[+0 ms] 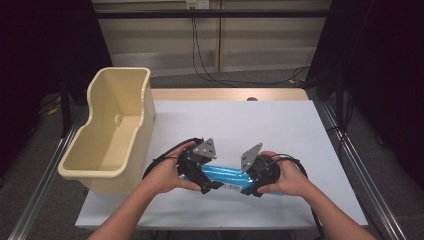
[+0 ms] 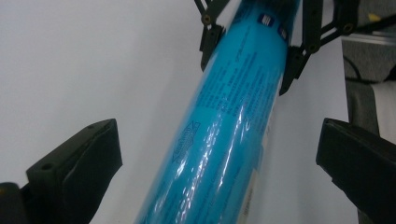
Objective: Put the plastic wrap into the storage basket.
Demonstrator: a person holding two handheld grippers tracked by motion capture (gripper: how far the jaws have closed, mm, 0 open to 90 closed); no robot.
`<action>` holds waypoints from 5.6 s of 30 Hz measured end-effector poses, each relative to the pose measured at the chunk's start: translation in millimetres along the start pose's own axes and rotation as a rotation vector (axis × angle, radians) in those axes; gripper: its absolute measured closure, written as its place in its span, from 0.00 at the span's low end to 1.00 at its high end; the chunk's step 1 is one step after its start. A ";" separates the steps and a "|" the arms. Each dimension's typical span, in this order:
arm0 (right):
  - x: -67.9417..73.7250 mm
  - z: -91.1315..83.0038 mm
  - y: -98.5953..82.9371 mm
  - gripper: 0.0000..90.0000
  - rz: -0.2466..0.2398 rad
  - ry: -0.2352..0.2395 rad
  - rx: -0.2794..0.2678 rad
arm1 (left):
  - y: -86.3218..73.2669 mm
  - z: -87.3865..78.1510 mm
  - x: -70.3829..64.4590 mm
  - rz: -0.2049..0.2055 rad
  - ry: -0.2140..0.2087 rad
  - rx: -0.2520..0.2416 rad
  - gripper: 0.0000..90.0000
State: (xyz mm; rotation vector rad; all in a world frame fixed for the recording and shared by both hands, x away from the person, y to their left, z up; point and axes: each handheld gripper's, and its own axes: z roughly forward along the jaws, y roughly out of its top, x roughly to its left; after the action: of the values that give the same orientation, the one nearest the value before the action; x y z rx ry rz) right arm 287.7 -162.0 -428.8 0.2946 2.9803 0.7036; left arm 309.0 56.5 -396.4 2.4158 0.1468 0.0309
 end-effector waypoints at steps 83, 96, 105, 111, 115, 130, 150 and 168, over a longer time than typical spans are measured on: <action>8.2 -57.9 -105.0 0.01 0.400 -0.337 -0.697 | 12.6 -155.2 48.2 -0.654 0.200 0.229 0.36; 10.2 -54.7 -107.2 0.00 0.426 -0.387 -0.728 | -12.6 -204.9 48.9 -0.775 0.291 0.160 0.36; 11.6 -53.3 -109.9 0.00 0.446 -0.422 -0.753 | -33.5 -235.8 47.8 -0.854 0.364 0.121 0.36; 13.1 -53.2 -112.0 0.00 0.448 -0.431 -0.761 | -42.8 -246.5 46.4 -0.889 0.391 0.094 0.36; 15.7 -54.2 -115.6 0.00 0.442 -0.437 -0.751 | -52.3 -255.2 47.1 -0.924 0.412 0.086 0.36; 17.9 -55.1 -121.7 0.00 0.445 -0.444 -0.752 | -60.9 -277.0 44.4 -0.995 0.468 0.064 0.36; 19.5 -54.9 -123.1 0.00 0.437 -0.439 -0.758 | -87.8 -277.0 52.2 -1.133 0.559 0.139 0.36; 19.5 -54.5 -123.4 0.00 0.436 -0.442 -0.759 | -78.0 -285.6 59.9 -1.133 0.590 0.056 0.53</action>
State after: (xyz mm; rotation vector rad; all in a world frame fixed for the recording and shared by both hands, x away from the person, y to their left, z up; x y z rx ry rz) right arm 241.8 -290.1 -435.9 0.8951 2.0562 1.4956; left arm 343.1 309.2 -234.5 1.9753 1.7344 0.2146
